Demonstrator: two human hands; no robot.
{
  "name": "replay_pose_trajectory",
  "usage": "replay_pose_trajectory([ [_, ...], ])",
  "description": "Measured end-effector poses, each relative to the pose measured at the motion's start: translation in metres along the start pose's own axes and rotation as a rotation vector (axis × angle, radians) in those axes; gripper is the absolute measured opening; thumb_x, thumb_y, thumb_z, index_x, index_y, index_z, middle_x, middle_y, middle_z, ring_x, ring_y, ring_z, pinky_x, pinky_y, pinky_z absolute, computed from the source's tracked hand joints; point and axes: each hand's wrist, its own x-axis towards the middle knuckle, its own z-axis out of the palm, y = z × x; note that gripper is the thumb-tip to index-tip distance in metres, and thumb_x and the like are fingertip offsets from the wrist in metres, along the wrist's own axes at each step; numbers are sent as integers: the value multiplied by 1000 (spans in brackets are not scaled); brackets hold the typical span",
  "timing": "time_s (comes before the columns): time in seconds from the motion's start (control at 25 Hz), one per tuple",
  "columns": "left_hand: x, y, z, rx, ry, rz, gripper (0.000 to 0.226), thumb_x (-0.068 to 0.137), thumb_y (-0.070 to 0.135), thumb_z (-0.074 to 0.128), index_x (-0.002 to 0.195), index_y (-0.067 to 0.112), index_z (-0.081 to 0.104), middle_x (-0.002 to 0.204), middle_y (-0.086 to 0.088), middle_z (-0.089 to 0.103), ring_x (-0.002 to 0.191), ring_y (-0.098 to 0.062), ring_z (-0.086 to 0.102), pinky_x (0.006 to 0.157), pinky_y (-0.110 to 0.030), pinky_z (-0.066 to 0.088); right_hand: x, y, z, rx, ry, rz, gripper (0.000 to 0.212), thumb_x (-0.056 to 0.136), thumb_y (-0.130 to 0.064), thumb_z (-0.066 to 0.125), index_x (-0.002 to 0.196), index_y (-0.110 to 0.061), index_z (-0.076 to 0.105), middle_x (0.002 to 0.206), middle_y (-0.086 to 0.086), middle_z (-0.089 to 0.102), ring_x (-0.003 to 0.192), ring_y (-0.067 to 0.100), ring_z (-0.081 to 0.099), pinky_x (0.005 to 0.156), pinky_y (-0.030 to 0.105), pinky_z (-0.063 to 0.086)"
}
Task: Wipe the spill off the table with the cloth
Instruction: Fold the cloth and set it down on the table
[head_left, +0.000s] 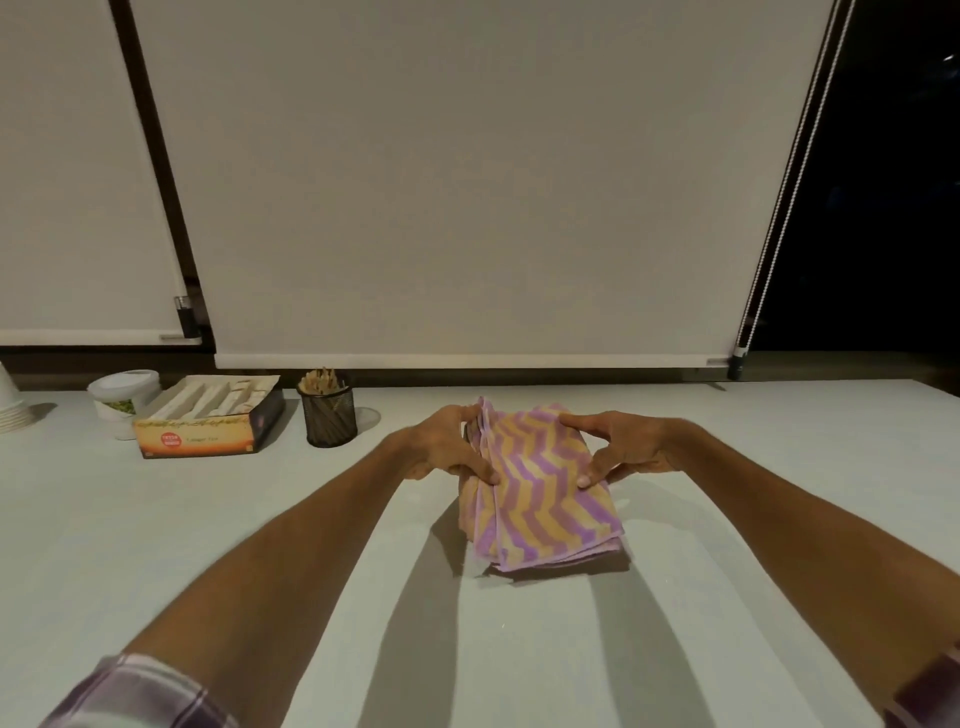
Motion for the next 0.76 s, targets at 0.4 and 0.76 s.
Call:
replay_pose_trajectory([
  [0.4, 143, 1, 4, 96, -25, -21, 68, 66, 2, 85, 117, 27, 48, 109, 7, 58, 100, -18, 63, 66, -21, 60, 113, 49, -84, 0, 64, -80, 101, 70, -4, 86, 151, -26, 30, 142, -1, 41, 121, 28, 56, 86, 36, 58],
  [0.76, 187, -44, 56, 792, 161, -123, 74, 95, 59, 32, 155, 27, 2, 165, -3, -5, 151, -34, -4, 119, -58, -3, 163, 61, -61, -673, 446, -153, 67, 94, -41, 57, 151, -15, 33, 160, 12, 27, 142, 30, 35, 114, 37, 33],
])
